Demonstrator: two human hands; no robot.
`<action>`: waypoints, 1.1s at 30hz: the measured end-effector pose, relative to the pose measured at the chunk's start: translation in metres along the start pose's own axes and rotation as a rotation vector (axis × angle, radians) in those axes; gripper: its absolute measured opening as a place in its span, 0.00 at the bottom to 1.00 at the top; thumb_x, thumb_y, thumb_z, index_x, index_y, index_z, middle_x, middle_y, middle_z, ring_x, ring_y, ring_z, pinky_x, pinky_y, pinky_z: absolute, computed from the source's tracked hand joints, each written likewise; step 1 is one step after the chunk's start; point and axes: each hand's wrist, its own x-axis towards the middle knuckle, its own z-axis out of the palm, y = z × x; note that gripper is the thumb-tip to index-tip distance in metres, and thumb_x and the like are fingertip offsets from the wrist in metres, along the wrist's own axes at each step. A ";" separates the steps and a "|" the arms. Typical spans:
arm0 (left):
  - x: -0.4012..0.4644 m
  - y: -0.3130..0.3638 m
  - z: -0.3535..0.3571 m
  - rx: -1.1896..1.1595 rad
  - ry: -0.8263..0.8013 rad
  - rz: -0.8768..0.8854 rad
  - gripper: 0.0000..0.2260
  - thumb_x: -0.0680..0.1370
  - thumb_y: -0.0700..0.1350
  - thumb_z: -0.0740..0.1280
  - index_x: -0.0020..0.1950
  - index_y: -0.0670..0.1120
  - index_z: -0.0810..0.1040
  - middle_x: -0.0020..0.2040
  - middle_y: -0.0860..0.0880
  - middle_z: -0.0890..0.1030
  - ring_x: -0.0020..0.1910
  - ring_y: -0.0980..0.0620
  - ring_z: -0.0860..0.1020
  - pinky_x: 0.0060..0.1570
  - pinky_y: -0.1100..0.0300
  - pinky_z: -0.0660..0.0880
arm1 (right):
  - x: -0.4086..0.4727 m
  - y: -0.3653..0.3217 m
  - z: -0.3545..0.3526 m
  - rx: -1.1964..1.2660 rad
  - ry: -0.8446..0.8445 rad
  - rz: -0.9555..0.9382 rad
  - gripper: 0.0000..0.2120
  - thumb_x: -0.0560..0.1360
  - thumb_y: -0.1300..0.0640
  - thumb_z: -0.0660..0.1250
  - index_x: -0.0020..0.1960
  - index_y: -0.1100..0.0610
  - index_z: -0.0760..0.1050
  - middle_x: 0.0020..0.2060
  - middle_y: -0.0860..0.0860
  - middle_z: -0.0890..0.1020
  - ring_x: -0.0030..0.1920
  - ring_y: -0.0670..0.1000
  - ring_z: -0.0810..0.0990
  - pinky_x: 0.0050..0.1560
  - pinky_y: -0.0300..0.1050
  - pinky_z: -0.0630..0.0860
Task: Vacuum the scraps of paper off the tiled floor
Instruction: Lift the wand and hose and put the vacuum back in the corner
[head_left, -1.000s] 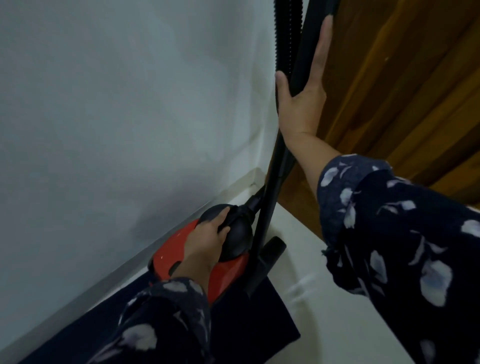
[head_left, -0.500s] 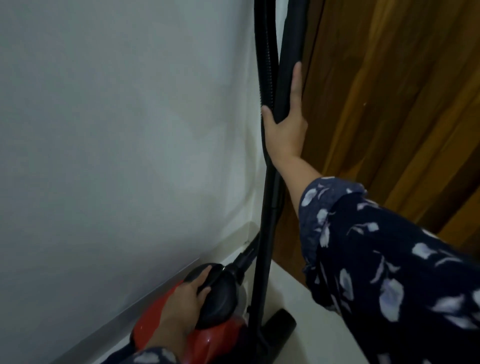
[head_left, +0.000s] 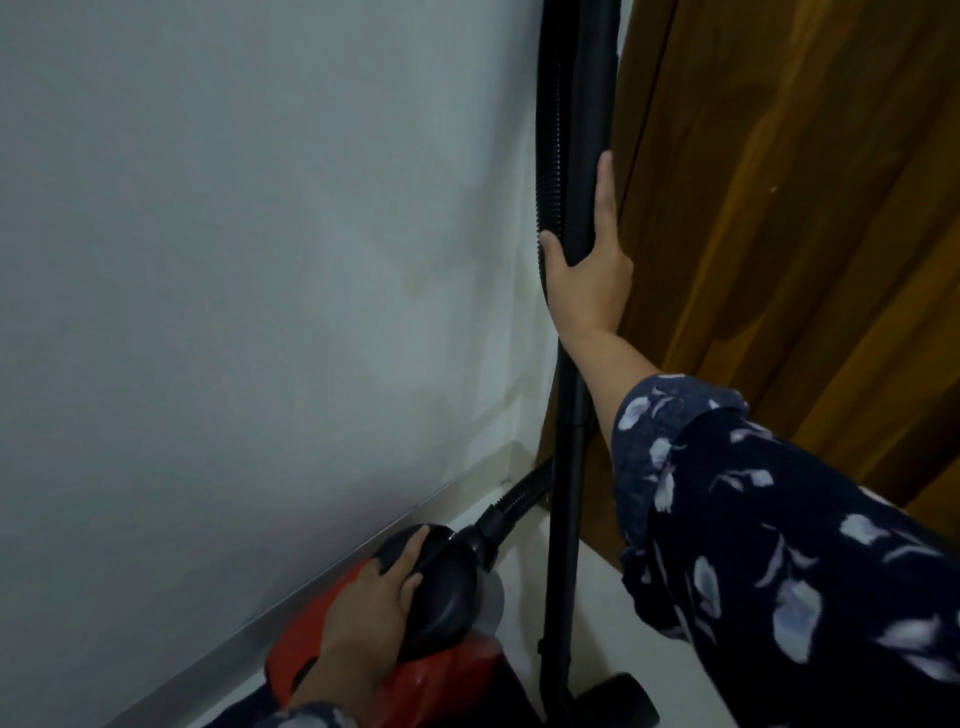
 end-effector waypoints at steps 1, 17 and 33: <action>0.000 0.000 -0.001 0.007 -0.003 0.003 0.26 0.85 0.55 0.51 0.79 0.63 0.41 0.68 0.45 0.72 0.63 0.46 0.76 0.61 0.58 0.72 | 0.001 0.001 0.000 -0.001 0.000 -0.007 0.37 0.77 0.59 0.67 0.78 0.46 0.51 0.74 0.43 0.64 0.69 0.43 0.65 0.60 0.23 0.52; -0.008 0.004 -0.003 0.019 -0.030 -0.021 0.25 0.85 0.55 0.50 0.78 0.67 0.41 0.71 0.45 0.69 0.66 0.45 0.74 0.63 0.56 0.72 | 0.004 -0.002 -0.022 -0.127 -0.055 0.017 0.42 0.75 0.67 0.60 0.78 0.44 0.42 0.58 0.53 0.72 0.44 0.46 0.72 0.46 0.35 0.71; -0.004 0.058 -0.068 0.198 -0.173 -0.067 0.24 0.82 0.48 0.57 0.79 0.54 0.59 0.72 0.46 0.68 0.69 0.44 0.69 0.62 0.47 0.72 | -0.019 -0.003 -0.036 -0.206 -0.066 0.040 0.36 0.76 0.52 0.61 0.78 0.47 0.45 0.54 0.52 0.74 0.40 0.49 0.75 0.39 0.47 0.79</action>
